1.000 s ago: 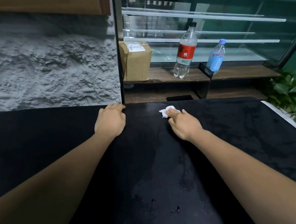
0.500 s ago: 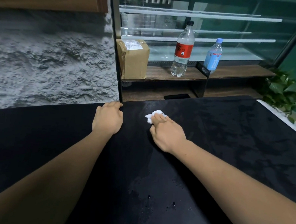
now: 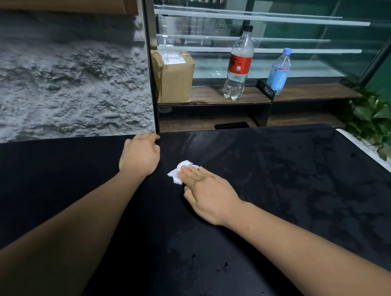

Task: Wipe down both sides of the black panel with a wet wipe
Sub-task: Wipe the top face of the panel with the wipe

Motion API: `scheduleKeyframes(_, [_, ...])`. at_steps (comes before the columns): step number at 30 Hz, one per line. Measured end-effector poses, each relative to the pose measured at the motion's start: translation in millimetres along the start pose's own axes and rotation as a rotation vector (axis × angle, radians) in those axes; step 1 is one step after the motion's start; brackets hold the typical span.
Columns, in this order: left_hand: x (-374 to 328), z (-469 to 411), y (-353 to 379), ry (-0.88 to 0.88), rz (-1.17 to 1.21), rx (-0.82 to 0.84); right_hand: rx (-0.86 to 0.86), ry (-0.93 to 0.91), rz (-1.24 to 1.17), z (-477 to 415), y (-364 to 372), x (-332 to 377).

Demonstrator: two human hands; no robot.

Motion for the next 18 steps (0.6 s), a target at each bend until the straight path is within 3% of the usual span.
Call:
scheduleKeyframes(9, [-0.2,0.4,-2.0,0.005,0.01,-0.008,-0.093,0.089,-0.031,19.1,-11.6,-37.7])
scheduleKeyframes(18, [-1.2,1.1,-3.0,0.008,0.01,-0.013,-0.045,0.298,-0.011,43.7,-31.9,-86.0])
Point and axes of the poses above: each hand's wrist, its own z-axis away from the middle knuckle, its own y-axis out of the palm, x = y × z, the point moved 4 cm from there along -z, towards the middle knuckle, and after that the axes turned 10 degrees about -y, right-handed, at the moved point
